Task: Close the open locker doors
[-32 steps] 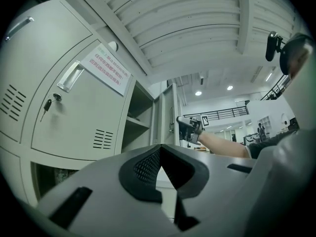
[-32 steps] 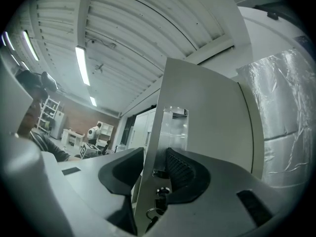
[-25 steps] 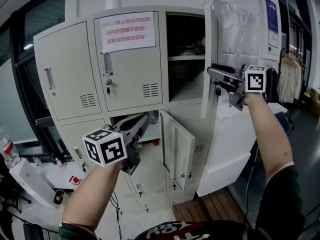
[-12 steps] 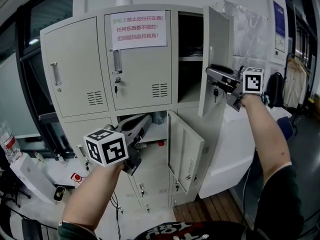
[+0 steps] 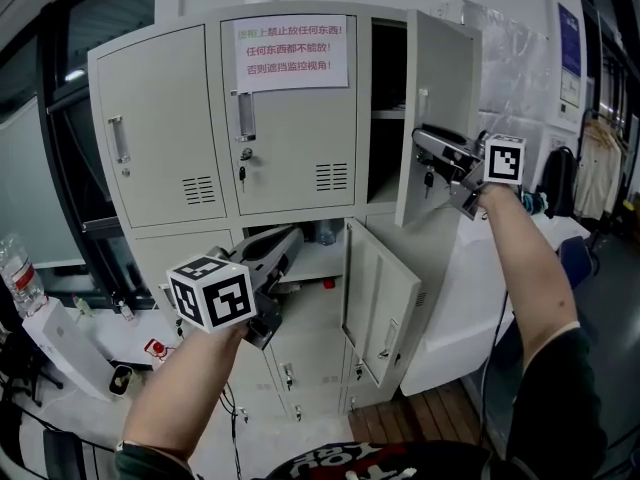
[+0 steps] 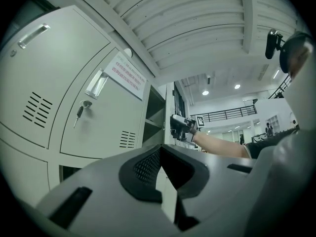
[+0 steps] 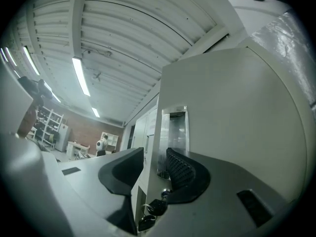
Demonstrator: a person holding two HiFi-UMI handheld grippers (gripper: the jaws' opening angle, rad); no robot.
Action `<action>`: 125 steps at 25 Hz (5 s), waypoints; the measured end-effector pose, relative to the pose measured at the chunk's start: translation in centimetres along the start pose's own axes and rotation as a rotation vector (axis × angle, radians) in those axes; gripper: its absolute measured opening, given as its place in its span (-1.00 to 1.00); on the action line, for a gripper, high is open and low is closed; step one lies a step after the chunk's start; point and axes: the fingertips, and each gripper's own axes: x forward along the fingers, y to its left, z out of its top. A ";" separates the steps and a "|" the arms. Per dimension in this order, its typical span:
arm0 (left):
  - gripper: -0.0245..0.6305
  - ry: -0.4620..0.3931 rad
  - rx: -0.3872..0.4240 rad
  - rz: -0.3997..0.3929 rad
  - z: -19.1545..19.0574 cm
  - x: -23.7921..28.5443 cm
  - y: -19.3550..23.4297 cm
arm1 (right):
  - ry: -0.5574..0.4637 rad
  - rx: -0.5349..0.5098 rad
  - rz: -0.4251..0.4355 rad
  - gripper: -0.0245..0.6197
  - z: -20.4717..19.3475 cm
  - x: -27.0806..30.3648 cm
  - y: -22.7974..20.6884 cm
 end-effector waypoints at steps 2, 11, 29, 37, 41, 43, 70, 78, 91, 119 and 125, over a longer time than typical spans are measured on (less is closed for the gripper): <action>-0.90 0.000 0.000 0.003 -0.1 -0.3 0.1 | -0.005 0.006 -0.007 -0.41 -0.1 0.4 -0.2; -0.90 0.003 -0.001 0.025 -0.3 -1.6 0.8 | -0.011 0.009 -0.088 -0.59 -0.5 1.8 -1.8; -0.90 0.007 -0.010 0.059 -0.8 -3.5 2.2 | 0.018 0.008 -0.284 -0.61 -1.6 4.8 -5.0; -0.90 0.006 -0.009 0.070 -0.7 -4.5 2.8 | 0.043 0.005 -0.371 -0.67 -2.3 5.6 -6.6; -0.90 0.007 -0.009 0.077 -0.8 -4.8 3.3 | 0.050 -0.001 -0.393 -0.68 -2.5 6.0 -7.2; -0.90 0.007 -0.010 0.078 -0.8 -4.9 3.4 | 0.054 -0.003 -0.406 -0.68 -2.6 6.3 -7.4; -0.90 0.030 -0.023 0.082 -1.9 -4.8 5.8 | 0.057 -0.002 -0.479 -0.71 -3.0 7.7 -9.6; -0.90 0.042 -0.023 0.091 -2.0 -5.6 5.9 | 0.087 -0.091 -0.565 -0.70 -3.1 7.1 -9.3; -0.90 0.044 -0.019 0.086 -1.8 -5.9 5.8 | 0.061 -0.124 -0.665 -0.70 -3.1 3.8 -9.1; -0.90 0.043 -0.003 0.056 -2.0 -4.2 3.8 | 0.180 -0.074 -0.552 -0.70 -11.1 -6.8 3.6; -0.90 0.056 -0.002 0.063 -3.2 -4.8 2.8 | 0.165 -0.023 -0.509 -0.70 -12.8 -8.6 4.6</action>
